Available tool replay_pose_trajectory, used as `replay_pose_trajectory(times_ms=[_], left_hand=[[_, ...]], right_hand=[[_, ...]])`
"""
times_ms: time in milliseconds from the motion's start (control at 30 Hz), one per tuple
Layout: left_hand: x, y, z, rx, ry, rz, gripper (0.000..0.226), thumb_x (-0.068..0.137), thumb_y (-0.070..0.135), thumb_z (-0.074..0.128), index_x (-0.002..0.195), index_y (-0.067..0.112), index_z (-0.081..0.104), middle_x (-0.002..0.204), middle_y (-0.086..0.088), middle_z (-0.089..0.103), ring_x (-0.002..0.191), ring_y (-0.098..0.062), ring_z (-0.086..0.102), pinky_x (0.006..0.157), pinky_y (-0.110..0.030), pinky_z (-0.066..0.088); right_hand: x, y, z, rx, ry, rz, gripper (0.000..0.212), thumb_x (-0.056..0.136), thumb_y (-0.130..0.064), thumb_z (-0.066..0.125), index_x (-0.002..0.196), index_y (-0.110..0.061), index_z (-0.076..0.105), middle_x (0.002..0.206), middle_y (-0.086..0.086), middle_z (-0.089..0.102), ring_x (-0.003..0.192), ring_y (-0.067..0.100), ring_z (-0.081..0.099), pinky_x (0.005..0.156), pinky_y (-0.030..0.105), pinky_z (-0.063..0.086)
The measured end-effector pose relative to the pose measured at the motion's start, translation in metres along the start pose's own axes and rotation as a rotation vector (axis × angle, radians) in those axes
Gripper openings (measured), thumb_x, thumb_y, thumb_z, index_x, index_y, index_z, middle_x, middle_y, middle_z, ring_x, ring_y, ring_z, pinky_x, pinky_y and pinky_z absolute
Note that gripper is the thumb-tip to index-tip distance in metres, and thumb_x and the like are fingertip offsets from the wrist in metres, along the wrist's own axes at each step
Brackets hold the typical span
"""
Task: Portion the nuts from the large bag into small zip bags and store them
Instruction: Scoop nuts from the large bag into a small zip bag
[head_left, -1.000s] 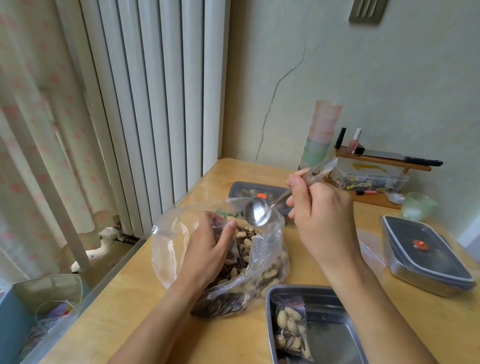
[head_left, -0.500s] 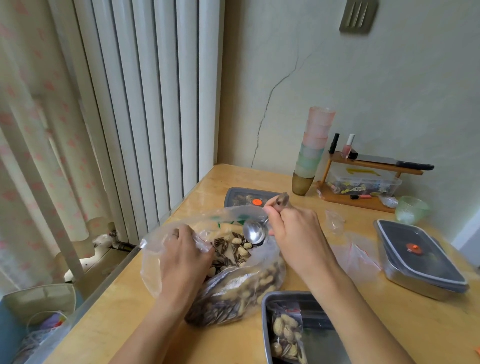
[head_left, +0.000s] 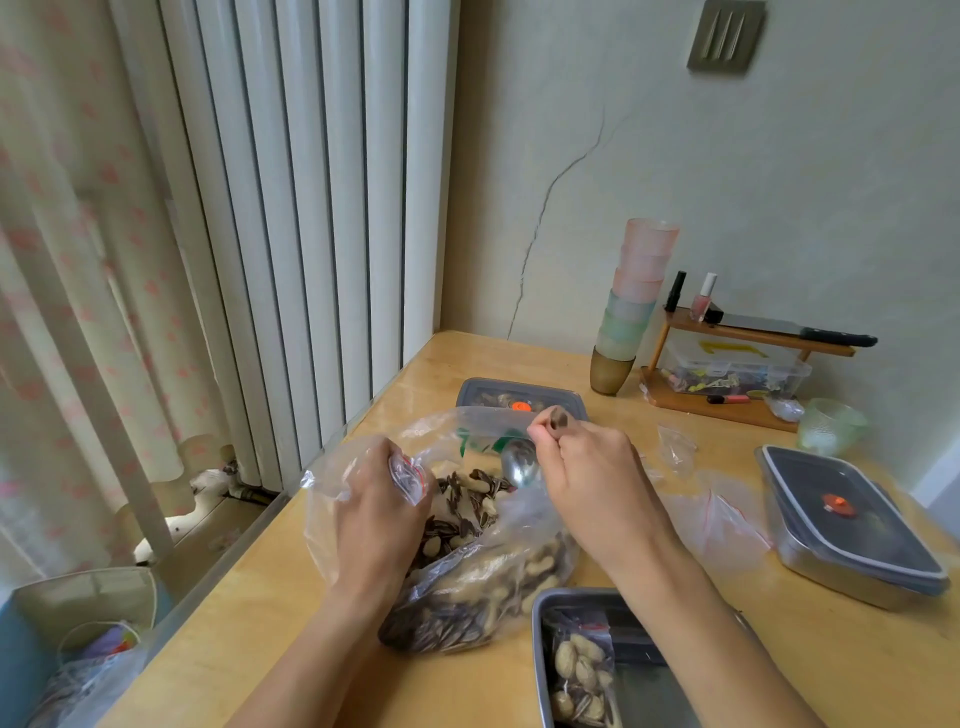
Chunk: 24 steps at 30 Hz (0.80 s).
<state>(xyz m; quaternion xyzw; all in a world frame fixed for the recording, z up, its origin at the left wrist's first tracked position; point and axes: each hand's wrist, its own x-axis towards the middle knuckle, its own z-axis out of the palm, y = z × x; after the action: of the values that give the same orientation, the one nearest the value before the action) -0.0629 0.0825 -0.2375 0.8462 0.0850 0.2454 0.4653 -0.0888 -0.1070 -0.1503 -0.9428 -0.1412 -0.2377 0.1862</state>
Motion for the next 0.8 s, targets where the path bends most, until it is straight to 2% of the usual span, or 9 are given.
replay_pose_trajectory(times_ms=[100,167,267,333,433,533,667,733,800], left_hand=[[0.002,-0.002,0.004,0.006,0.0,0.046,0.022,0.094,0.03,0.067,0.092,0.023,0.046,0.085,0.006,0.055,0.076,-0.006,0.051,0.063,-0.036,0.035],[0.003,-0.005,0.007,0.022,-0.016,0.068,0.024,0.092,0.026,0.068,0.087,0.023,0.045,0.08,0.005,0.056,0.074,-0.014,0.053,0.059,-0.038,0.038],[0.003,-0.002,0.006,-0.005,-0.007,0.099,0.023,0.091,0.023,0.07,0.087,0.02,0.048,0.076,0.005,0.057,0.072,-0.014,0.054,0.058,-0.035,0.041],[0.003,0.001,0.005,-0.056,-0.001,0.139,0.022,0.09,0.022,0.071,0.087,0.018,0.05,0.076,0.005,0.057,0.072,-0.012,0.054,0.058,-0.031,0.041],[0.0,0.005,0.003,-0.105,-0.006,0.167,0.02,0.089,0.021,0.072,0.087,0.019,0.052,0.076,0.007,0.057,0.072,-0.009,0.054,0.058,-0.03,0.039],[0.0,0.004,0.004,-0.116,-0.014,0.178,0.02,0.089,0.021,0.073,0.087,0.02,0.054,0.077,0.007,0.058,0.073,-0.007,0.054,0.059,-0.027,0.038],[-0.001,0.004,0.003,-0.117,-0.037,0.218,0.021,0.091,0.023,0.073,0.088,0.025,0.052,0.081,0.009,0.058,0.079,-0.005,0.055,0.061,-0.026,0.037],[-0.003,0.005,0.003,-0.104,-0.055,0.229,0.019,0.091,0.023,0.072,0.089,0.023,0.053,0.081,0.01,0.058,0.084,0.001,0.054,0.061,-0.022,0.036],[-0.005,0.005,0.003,-0.077,-0.076,0.235,0.017,0.093,0.024,0.071,0.092,0.021,0.054,0.081,0.01,0.057,0.087,0.005,0.053,0.061,-0.018,0.035]], right_hand=[[-0.001,0.001,-0.002,-0.005,0.038,0.067,0.036,0.11,-0.032,0.037,0.081,-0.017,0.054,0.059,-0.008,0.047,0.054,0.015,0.052,0.054,0.027,0.035],[-0.001,0.001,-0.003,0.008,0.049,0.089,0.036,0.11,-0.031,0.038,0.08,-0.017,0.051,0.058,-0.006,0.047,0.051,0.015,0.049,0.051,0.027,0.031],[-0.001,-0.001,-0.003,0.022,0.073,0.088,0.035,0.11,-0.03,0.04,0.078,-0.017,0.049,0.056,-0.005,0.046,0.049,0.015,0.048,0.049,0.026,0.03],[-0.002,-0.001,-0.002,0.067,0.085,0.095,0.038,0.11,-0.029,0.041,0.076,-0.015,0.05,0.058,-0.001,0.052,0.051,0.018,0.054,0.05,0.031,0.041],[-0.002,-0.001,0.001,0.148,0.076,0.137,0.043,0.109,-0.033,0.039,0.078,-0.012,0.058,0.065,0.004,0.065,0.058,0.02,0.067,0.062,0.044,0.057],[-0.003,-0.002,0.001,0.215,0.081,0.202,0.043,0.108,-0.033,0.042,0.079,-0.012,0.064,0.062,0.001,0.068,0.054,0.009,0.067,0.063,0.038,0.059],[-0.003,0.0,-0.001,0.396,0.086,0.408,0.04,0.109,-0.026,0.045,0.083,-0.008,0.068,0.062,0.001,0.072,0.049,0.004,0.068,0.052,0.019,0.056],[-0.001,0.006,-0.001,0.54,0.066,0.547,0.037,0.109,-0.023,0.045,0.087,-0.005,0.069,0.065,0.004,0.075,0.053,0.012,0.072,0.052,0.021,0.057],[0.0,0.011,0.0,0.688,0.044,0.666,0.036,0.11,-0.021,0.044,0.092,0.0,0.068,0.067,0.009,0.076,0.059,0.022,0.076,0.059,0.033,0.063]])
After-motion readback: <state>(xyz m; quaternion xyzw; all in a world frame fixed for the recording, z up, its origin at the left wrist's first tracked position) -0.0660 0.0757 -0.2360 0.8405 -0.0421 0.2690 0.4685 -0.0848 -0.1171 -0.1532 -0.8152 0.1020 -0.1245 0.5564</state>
